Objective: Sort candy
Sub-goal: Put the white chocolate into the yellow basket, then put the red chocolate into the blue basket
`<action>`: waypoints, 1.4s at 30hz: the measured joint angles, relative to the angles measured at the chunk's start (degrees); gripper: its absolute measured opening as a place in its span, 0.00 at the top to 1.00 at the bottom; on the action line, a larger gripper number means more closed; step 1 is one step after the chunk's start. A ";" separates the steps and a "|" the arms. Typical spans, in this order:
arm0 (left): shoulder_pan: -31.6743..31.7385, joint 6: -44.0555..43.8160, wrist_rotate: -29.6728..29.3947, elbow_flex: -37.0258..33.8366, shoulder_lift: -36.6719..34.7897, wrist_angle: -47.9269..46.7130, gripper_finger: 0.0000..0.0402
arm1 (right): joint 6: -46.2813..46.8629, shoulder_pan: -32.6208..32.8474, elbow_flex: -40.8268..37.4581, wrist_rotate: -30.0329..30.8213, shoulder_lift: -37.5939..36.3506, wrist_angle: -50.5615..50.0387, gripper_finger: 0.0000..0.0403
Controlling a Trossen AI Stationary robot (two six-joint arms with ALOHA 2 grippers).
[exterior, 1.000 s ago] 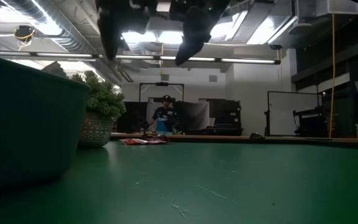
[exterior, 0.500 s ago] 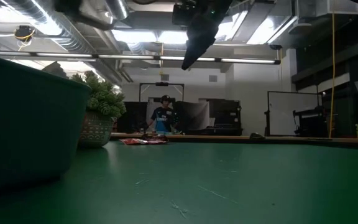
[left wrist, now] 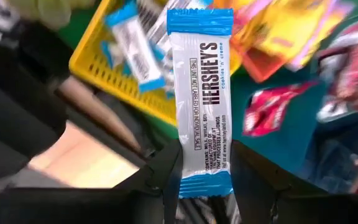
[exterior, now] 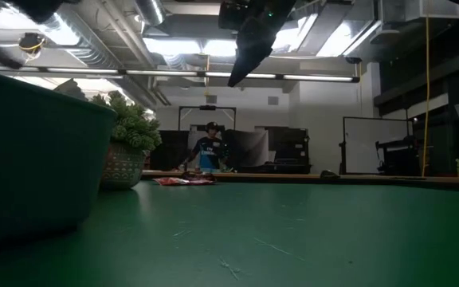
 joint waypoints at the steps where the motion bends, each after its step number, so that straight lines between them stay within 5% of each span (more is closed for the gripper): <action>1: -0.60 -0.72 0.55 -1.05 -0.13 -0.11 0.71 | 0.00 0.00 0.00 0.00 0.00 0.02 0.53; 18: -1.61 -5.87 1.24 -13.00 0.63 0.06 0.61 | 0.09 0.00 0.00 -0.07 0.02 0.07 0.53; 25: -1.59 -5.01 -4.68 -13.09 0.57 2.66 0.61 | -3.33 -0.11 0.00 -0.04 0.34 6.11 0.53; 36: -1.59 3.88 -15.97 -13.11 0.54 24.21 0.61 | -9.01 -4.14 -0.04 -0.54 7.36 14.61 0.53; 42: -1.58 9.57 -20.24 -13.11 0.58 34.72 0.61 | -1.92 -7.76 -0.07 -0.86 12.96 19.24 0.53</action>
